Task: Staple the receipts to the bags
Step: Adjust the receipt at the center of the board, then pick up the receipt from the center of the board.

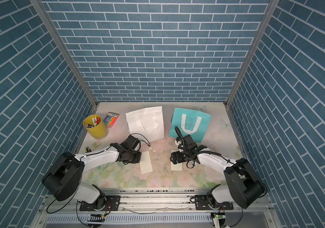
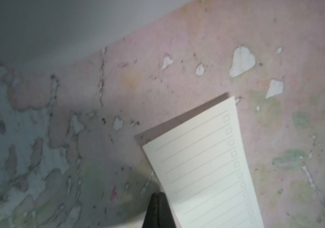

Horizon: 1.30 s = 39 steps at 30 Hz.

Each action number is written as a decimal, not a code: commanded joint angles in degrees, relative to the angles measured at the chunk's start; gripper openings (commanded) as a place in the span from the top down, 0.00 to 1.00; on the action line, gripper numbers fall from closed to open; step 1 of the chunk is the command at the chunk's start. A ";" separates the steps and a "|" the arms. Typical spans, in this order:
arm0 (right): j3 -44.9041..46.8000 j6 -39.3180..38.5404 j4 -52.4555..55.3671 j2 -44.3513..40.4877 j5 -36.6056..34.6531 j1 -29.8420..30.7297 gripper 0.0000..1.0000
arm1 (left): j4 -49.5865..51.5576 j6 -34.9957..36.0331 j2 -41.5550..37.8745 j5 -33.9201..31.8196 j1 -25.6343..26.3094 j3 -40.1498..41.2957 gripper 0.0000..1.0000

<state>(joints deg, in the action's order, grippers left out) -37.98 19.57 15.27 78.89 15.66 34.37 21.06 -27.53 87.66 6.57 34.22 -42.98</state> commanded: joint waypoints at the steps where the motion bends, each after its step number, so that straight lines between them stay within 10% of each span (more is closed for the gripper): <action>1: 0.50 2.52 0.52 -1.54 0.10 -0.91 0.10 | -0.34 1.33 4.79 1.55 0.32 -0.62 1.00; 10: 0.53 3.10 -1.71 -0.75 5.11 -2.20 0.10 | -0.98 2.76 11.57 3.96 1.03 -8.50 1.00; 17: -5.06 1.73 -2.36 5.03 9.20 -0.27 0.12 | 5.52 3.98 2.05 2.46 0.99 -9.80 1.00; 39: -20.54 7.75 -6.57 27.20 9.38 6.05 0.23 | -3.31 -4.22 -9.48 12.76 1.05 9.26 1.00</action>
<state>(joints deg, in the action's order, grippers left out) -57.98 24.45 7.77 103.59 25.17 39.83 20.58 -30.74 77.06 18.28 34.96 -34.96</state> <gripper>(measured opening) 0.775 0.046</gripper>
